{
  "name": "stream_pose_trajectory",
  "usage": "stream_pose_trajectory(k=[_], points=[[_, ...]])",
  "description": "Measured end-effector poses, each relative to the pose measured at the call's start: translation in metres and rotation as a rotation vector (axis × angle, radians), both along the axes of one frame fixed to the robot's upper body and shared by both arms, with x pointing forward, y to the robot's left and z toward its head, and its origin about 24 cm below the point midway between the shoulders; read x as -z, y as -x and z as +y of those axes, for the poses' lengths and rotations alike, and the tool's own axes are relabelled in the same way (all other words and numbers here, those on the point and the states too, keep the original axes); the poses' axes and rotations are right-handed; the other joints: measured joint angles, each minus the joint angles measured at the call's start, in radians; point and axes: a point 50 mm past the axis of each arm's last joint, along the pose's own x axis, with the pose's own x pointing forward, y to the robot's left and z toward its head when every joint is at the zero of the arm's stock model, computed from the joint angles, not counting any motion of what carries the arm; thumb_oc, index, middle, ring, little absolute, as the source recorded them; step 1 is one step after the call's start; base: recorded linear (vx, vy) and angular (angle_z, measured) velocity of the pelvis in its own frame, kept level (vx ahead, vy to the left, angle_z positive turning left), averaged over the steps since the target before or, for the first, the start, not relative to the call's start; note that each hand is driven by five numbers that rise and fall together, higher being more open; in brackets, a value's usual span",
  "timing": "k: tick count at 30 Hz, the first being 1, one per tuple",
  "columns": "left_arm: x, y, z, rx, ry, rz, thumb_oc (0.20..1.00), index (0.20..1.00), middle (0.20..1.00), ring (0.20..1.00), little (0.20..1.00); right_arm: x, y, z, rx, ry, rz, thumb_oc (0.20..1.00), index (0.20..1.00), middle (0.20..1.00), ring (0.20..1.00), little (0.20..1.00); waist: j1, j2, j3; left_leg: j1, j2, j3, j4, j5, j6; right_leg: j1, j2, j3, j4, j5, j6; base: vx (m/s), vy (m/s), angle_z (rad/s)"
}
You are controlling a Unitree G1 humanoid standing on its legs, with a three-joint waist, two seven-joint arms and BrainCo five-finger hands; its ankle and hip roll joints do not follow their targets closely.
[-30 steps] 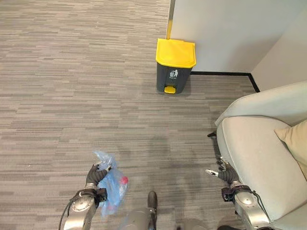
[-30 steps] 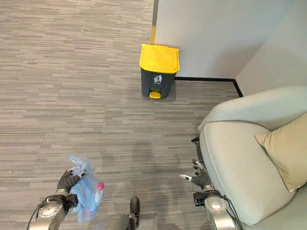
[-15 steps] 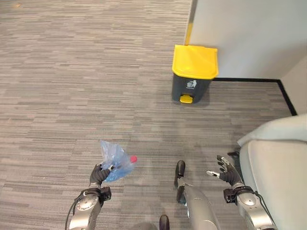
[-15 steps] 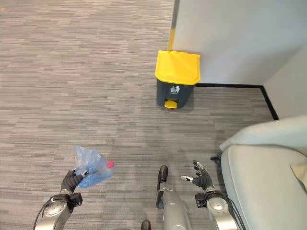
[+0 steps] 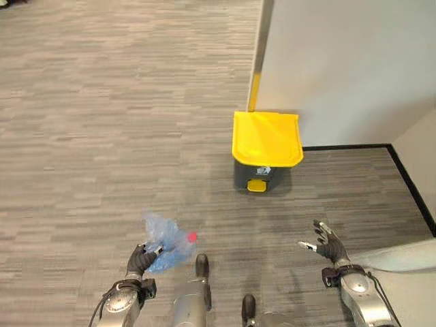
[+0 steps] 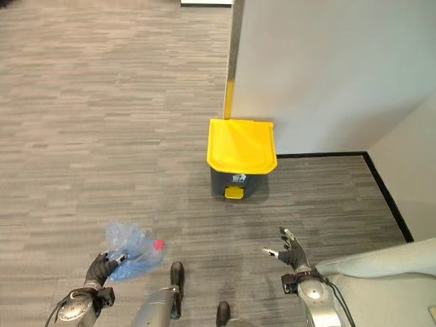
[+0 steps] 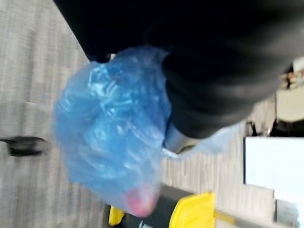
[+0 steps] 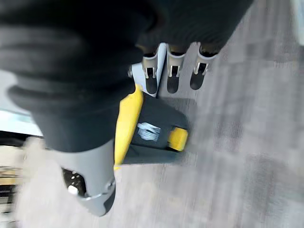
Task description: Gather garbage on tea table into small bin, then transfer packed bag to large trash can.
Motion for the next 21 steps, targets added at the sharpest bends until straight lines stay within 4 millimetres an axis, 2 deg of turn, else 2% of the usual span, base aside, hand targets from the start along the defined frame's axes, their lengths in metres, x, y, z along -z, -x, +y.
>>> stream_pose_trajectory(k=[1,2,4,5,7,8,9,10,11,12,13,14,15,16,17,18,21], points=[[0.005,0.011,0.001,-0.011,0.001,0.028,0.2,0.2,0.2,0.2,0.2,0.003,0.007,-0.002,0.001,0.003,0.018,1.0,1.0,1.0,1.0,1.0,0.016,0.031,-0.016,0.032,0.015,0.006,0.034,-0.03,0.019,0.025,0.009,0.025,0.016,-0.032,0.045,0.24,0.155,-0.76],[0.007,0.018,0.004,-0.019,-0.004,0.044,0.2,0.2,0.2,0.2,0.2,0.004,0.01,-0.001,0.002,0.002,0.025,1.0,1.0,1.0,1.0,1.0,0.014,0.033,-0.021,0.069,0.008,0.013,0.017,0.058,0.051,0.037,-0.011,0.042,0.059,-0.076,0.089,0.31,0.211,-0.66],[0.007,0.021,0.008,-0.027,-0.013,0.053,0.2,0.2,0.2,0.2,0.2,0.006,0.012,0.003,-0.001,-0.01,0.024,1.0,1.0,1.0,1.0,1.0,0.018,-0.009,-0.029,0.129,-0.049,0.047,-0.009,0.065,0.059,0.033,-0.08,0.039,0.122,-0.13,0.093,0.19,0.165,-0.62],[0.007,0.021,0.009,-0.026,-0.015,0.055,0.2,0.2,0.2,0.2,0.2,0.003,0.009,0.004,-0.006,-0.012,0.011,1.0,1.0,1.0,1.0,1.0,0.018,-0.011,-0.028,0.164,-0.069,0.049,-0.026,0.085,0.089,0.014,-0.085,0.04,0.135,-0.142,0.094,0.15,0.181,-0.9],[-0.002,0.01,0.017,-0.006,-0.055,0.025,0.2,0.2,0.2,0.2,0.2,0.003,0.007,0.013,-0.017,-0.037,-0.003,1.0,1.0,1.0,1.0,1.0,-0.01,-0.046,-0.042,0.222,-0.126,0.063,-0.037,0.072,0.117,-0.072,-0.083,0.041,0.202,-0.146,0.104,0.18,0.257,-0.66],[-0.004,0.007,0.018,-0.002,-0.061,0.019,0.2,0.2,0.2,0.2,0.2,0.004,0.008,0.015,-0.024,-0.04,0.003,1.0,1.0,1.0,1.0,1.0,-0.012,-0.051,-0.044,0.235,-0.135,0.063,-0.042,0.062,0.131,-0.093,-0.082,0.04,0.228,-0.148,0.109,0.2,0.256,-0.28],[-0.006,0.004,0.019,-0.001,-0.066,0.011,0.2,0.2,0.2,0.2,0.2,0.004,0.007,0.017,-0.036,-0.041,0.005,1.0,1.0,1.0,1.0,1.0,-0.012,-0.052,-0.043,0.247,-0.138,0.075,-0.039,0.049,0.175,-0.138,-0.083,0.041,0.315,-0.15,0.112,0.17,0.153,-0.51],[-0.004,0.007,0.021,-0.015,-0.068,0.025,0.2,0.2,0.2,0.2,0.2,0.003,0.002,0.022,-0.052,-0.051,-0.004,1.0,1.0,1.0,1.0,1.0,0.007,-0.045,-0.033,0.27,-0.134,0.094,-0.044,0.043,0.204,-0.238,-0.107,0.021,0.517,-0.178,0.142,0.14,0.034,-0.59],[-0.001,0.01,0.02,-0.017,-0.065,0.038,0.2,0.2,0.2,0.2,0.2,0.0,-0.004,0.027,-0.06,-0.064,-0.024,1.0,1.0,1.0,1.0,1.0,0.001,-0.032,-0.028,0.285,-0.133,0.104,-0.05,0.041,0.197,-0.314,-0.135,-0.02,0.606,-0.182,0.134,0.09,0.004,-0.45],[-0.001,0.01,0.018,-0.015,-0.059,0.036,0.2,0.2,0.2,0.2,0.2,-0.002,-0.003,0.027,-0.064,-0.066,-0.029,1.0,1.0,1.0,1.0,1.0,-0.007,-0.023,-0.029,0.301,-0.134,0.105,-0.06,0.04,0.194,-0.341,-0.14,-0.041,0.559,-0.179,0.122,0.16,0.006,-0.03],[-0.002,0.009,0.019,-0.017,-0.061,0.032,0.2,0.2,0.2,0.2,0.2,-0.001,-0.003,0.028,-0.068,-0.068,-0.025,1.0,1.0,1.0,1.0,1.0,-0.006,-0.021,-0.028,0.311,-0.134,0.106,-0.066,0.04,0.194,-0.359,-0.139,-0.048,0.496,-0.164,0.108,0.16,-0.008,0.16],[-0.002,0.009,0.019,-0.017,-0.061,0.033,0.2,0.2,0.2,0.2,0.2,-0.001,-0.003,0.028,-0.068,-0.067,-0.022,1.0,1.0,1.0,1.0,1.0,-0.01,-0.018,-0.025,0.32,-0.134,0.101,-0.066,0.02,0.176,-0.381,-0.134,-0.055,0.438,-0.136,0.103,0.21,-0.019,0.05],[0.0,0.01,0.02,-0.026,-0.06,0.041,0.2,0.2,0.2,0.2,0.2,0.0,-0.002,0.028,-0.072,-0.065,-0.015,1.0,1.0,1.0,1.0,1.0,-0.006,-0.019,-0.023,0.325,-0.128,0.121,-0.068,-0.022,0.13,-0.407,-0.131,-0.073,0.365,-0.073,0.092,0.15,-0.045,0.03],[0.005,0.014,0.02,-0.032,-0.056,0.066,0.2,0.2,0.2,0.2,0.2,0.0,-0.002,0.028,-0.073,-0.065,-0.015,1.0,1.0,1.0,1.0,1.0,-0.009,-0.024,-0.021,0.334,-0.114,0.179,-0.049,-0.055,0.124,-0.399,-0.135,-0.096,0.287,-0.016,0.091,0.15,-0.06,0.12],[0.008,0.018,0.02,-0.035,-0.054,0.086,0.2,0.2,0.2,0.2,0.2,-0.001,-0.003,0.027,-0.071,-0.063,-0.022,1.0,1.0,1.0,1.0,1.0,-0.013,-0.016,-0.017,0.345,-0.116,0.186,-0.038,-0.037,0.159,-0.402,-0.139,-0.099,0.246,0.028,0.112,0.14,-0.082,0.23],[0.009,0.021,0.02,-0.039,-0.053,0.092,0.2,0.2,0.2,0.2,0.2,0.001,0.0,0.026,-0.067,-0.063,-0.006,1.0,1.0,1.0,1.0,1.0,-0.014,-0.026,-0.019,0.362,-0.129,0.187,-0.043,-0.029,0.174,-0.409,-0.15,-0.099,0.22,0.063,0.103,0.15,-0.105,0.34],[0.008,0.018,0.02,-0.039,-0.053,0.083,0.2,0.2,0.2,0.2,0.2,0.003,0.0,0.024,-0.059,-0.062,0.005,1.0,1.0,1.0,1.0,1.0,-0.017,-0.026,-0.017,0.39,-0.132,0.162,-0.048,-0.03,0.175,-0.417,-0.157,-0.101,0.145,0.157,0.105,0.15,-0.142,0.39]])
